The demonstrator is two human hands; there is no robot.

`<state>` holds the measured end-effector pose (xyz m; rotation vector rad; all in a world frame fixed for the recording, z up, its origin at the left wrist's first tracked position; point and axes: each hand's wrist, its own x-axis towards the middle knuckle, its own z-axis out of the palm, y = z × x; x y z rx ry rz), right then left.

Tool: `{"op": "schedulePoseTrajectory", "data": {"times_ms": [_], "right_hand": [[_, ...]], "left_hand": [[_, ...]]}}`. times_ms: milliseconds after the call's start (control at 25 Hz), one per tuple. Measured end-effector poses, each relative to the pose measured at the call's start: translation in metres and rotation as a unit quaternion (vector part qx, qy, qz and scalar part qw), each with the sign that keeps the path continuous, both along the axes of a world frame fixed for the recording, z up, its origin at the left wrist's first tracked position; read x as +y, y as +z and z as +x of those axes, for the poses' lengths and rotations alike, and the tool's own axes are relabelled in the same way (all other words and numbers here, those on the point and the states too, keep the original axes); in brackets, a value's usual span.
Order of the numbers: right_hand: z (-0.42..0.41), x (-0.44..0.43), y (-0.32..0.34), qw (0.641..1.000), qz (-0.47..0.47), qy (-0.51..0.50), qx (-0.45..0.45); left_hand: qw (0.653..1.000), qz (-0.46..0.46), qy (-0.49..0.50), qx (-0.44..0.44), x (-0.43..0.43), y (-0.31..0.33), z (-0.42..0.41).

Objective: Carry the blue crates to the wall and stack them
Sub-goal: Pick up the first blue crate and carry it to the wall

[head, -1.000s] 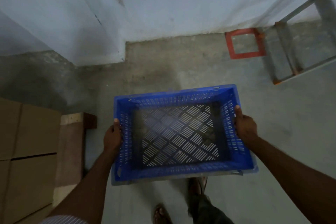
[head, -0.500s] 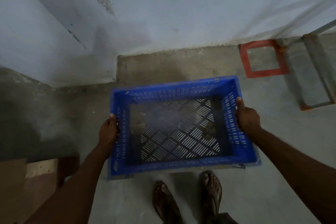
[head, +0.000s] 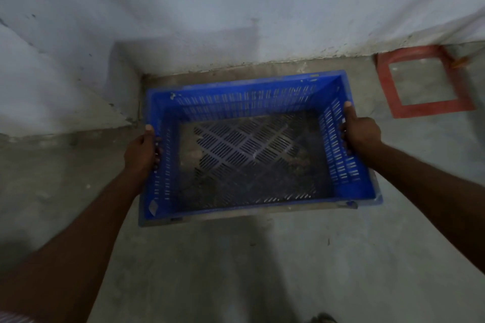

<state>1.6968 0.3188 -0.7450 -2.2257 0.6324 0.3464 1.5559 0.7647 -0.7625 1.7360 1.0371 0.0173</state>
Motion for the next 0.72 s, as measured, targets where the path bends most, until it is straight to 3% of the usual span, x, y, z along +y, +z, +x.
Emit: {"op": "schedulePoseTrajectory", "data": {"times_ms": [400, 720], "right_hand": [[0.037, 0.005, -0.056, 1.0, -0.02, 0.003, -0.01], [0.037, 0.015, -0.037, 1.0, 0.02, 0.012, -0.003]], "left_hand": [[0.999, -0.041, 0.014, -0.004, 0.01, -0.027, 0.028], [0.998, -0.046, 0.038, -0.005, 0.006, -0.029, 0.027]]}}
